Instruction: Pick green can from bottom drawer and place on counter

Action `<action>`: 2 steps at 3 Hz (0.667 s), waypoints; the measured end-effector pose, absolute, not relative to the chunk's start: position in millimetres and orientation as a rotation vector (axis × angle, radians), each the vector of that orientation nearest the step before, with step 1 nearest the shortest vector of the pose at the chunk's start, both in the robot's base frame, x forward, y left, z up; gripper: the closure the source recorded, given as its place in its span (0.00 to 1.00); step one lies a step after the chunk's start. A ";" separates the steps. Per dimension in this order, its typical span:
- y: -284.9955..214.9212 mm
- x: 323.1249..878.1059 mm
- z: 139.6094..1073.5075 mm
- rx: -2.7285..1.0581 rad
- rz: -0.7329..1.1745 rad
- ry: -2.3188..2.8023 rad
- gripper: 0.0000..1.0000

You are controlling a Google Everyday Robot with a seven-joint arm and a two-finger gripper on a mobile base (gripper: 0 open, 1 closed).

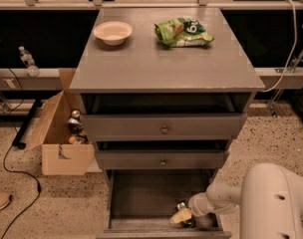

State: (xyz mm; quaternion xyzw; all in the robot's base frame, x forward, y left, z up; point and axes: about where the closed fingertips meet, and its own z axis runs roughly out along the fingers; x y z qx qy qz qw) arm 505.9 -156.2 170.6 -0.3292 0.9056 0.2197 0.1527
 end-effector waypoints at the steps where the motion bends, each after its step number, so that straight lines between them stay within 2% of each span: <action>1: -156.7 519.9 155.2 -0.901 0.591 2.612 0.24; 2: -156.4 523.1 143.8 -0.888 0.593 2.617 0.47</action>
Offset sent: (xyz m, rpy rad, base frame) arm 0.0238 -0.0035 -0.0380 -0.0191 -0.0048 -0.0610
